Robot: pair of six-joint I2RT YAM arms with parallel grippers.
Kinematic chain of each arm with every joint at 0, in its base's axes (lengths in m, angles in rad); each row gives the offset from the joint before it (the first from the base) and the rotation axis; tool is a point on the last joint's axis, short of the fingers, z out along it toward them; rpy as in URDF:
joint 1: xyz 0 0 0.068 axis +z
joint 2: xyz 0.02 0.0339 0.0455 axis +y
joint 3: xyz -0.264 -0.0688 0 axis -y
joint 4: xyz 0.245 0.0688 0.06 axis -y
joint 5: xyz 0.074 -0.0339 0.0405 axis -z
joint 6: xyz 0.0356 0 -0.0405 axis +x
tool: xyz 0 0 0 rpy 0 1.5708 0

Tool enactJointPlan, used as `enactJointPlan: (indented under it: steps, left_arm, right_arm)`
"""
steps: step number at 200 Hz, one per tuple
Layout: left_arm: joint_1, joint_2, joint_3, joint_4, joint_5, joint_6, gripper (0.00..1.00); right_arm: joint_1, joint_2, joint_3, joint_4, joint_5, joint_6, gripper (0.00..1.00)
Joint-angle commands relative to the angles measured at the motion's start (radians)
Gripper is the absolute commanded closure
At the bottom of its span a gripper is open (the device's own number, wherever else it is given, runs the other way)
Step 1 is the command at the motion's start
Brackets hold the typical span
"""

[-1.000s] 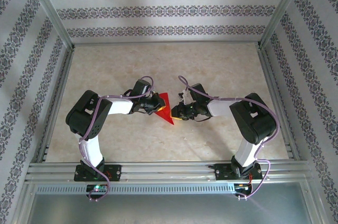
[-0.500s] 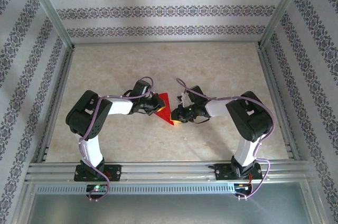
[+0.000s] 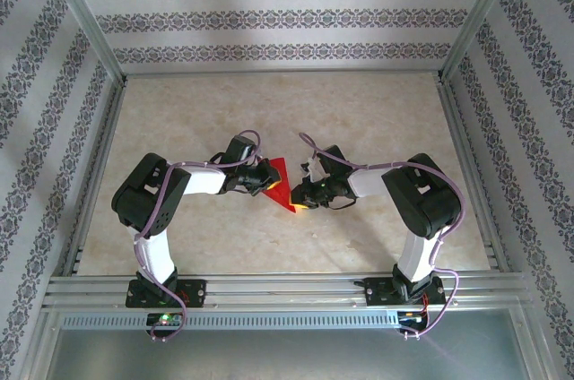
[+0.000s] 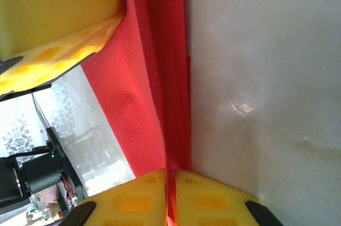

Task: Fold a paper plane with a square sheet of paper (pick it up from the middle)
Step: Fourth fold the wing at the center of the table.

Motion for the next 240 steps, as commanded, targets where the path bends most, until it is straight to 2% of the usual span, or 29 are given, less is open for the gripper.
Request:
enactJointPlan:
  steps: [1, 77, 156, 240]
  left_arm:
    - [0.011, 0.016, -0.001, -0.01, -0.002, 0.028, 0.94]
    - [0.013, 0.008, -0.006, -0.004, 0.016, 0.036, 0.94]
    - [0.013, 0.004, -0.021, 0.018, 0.022, 0.022, 0.93]
    - [0.015, 0.009, -0.014, 0.023, 0.03, 0.023, 0.93]
  right_arm:
    - [0.006, 0.007, 0.015, -0.021, -0.012, -0.013, 0.85]
    - [-0.009, -0.099, 0.046, -0.139, 0.018, -0.04, 0.79]
    - [0.014, -0.056, 0.066, -0.168, 0.02, -0.05, 0.86]
    - [0.015, -0.024, 0.067, -0.173, 0.038, -0.054, 0.84]
